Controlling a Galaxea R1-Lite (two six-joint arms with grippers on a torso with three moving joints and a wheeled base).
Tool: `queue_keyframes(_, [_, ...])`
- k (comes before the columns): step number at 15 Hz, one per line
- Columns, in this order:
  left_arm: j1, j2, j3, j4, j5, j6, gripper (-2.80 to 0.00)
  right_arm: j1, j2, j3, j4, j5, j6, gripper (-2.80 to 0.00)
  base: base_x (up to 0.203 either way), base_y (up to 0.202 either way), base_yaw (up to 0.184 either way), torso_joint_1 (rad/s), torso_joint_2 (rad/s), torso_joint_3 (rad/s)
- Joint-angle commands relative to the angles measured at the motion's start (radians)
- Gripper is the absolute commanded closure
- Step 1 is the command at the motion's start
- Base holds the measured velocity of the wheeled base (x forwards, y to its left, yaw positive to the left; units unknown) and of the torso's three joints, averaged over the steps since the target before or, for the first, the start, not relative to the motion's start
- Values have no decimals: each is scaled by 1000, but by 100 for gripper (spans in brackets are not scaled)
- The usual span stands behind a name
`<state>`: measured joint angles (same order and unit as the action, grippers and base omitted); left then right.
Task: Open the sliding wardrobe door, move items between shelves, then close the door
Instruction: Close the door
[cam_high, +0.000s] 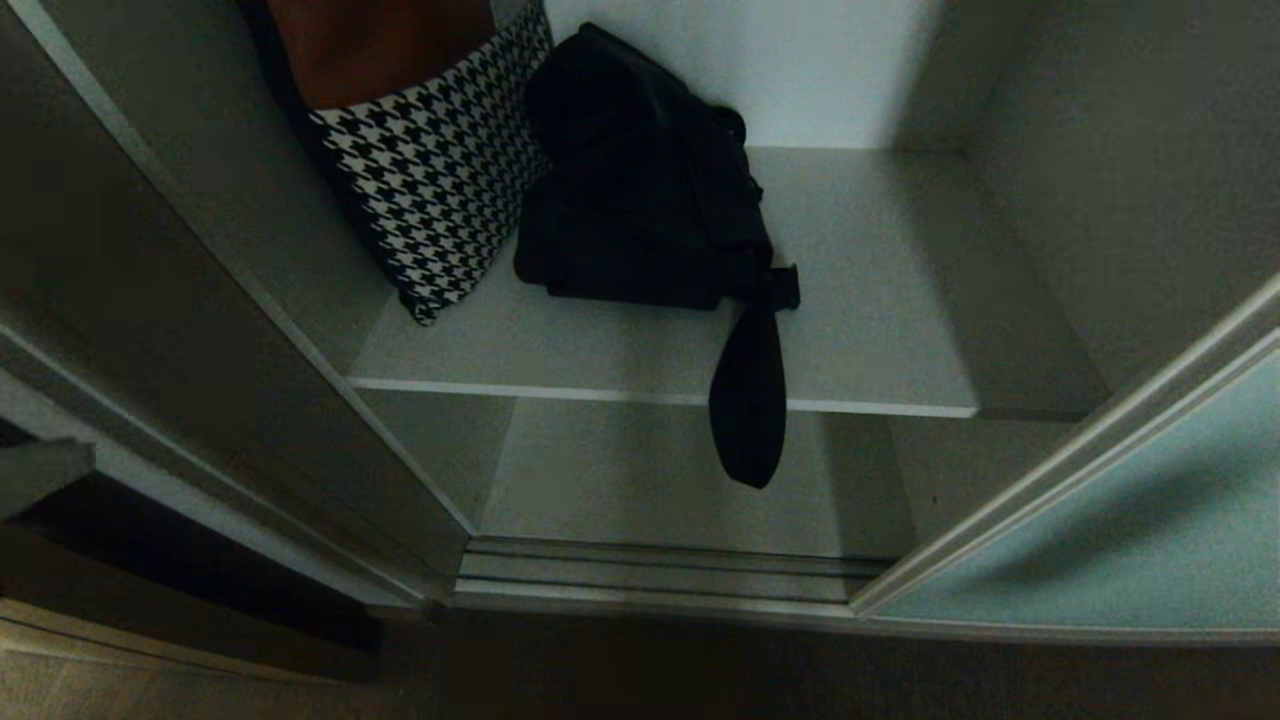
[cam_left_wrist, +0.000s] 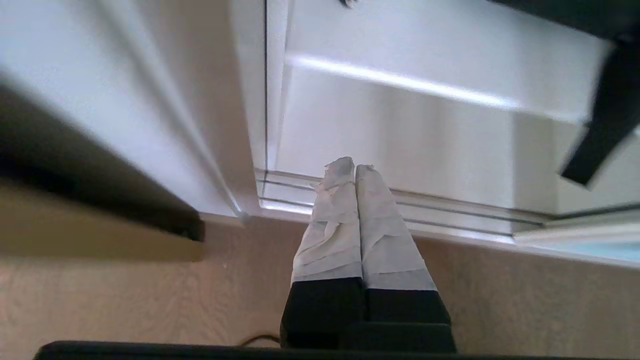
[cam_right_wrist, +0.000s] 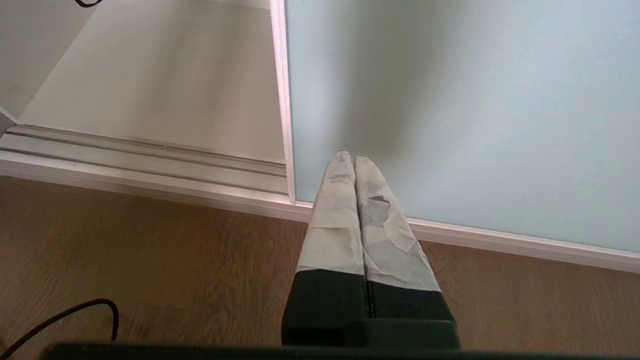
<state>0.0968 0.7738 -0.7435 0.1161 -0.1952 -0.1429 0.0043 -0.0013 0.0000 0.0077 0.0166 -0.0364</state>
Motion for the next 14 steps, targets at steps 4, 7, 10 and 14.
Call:
queue_keyframes(4, [92,-356,309,-17,-82,119,0,0,0,0,0,0,0,0,0,0,0,0,0,0])
queue_keyframes(7, [75,-480,479,-77,-45,211,0,0,0,0,0,0,0,0,0,0,0,0,0,0])
queue_keyframes(10, [58,-488,645,-294,59,220,0,0,0,0,0,0,0,0,0,0,0,0,0,0])
queue_keyframes(14, [-64,-640,707,-266,145,229,0,0,0,0,0,0,0,0,0,0,0,0,0,0])
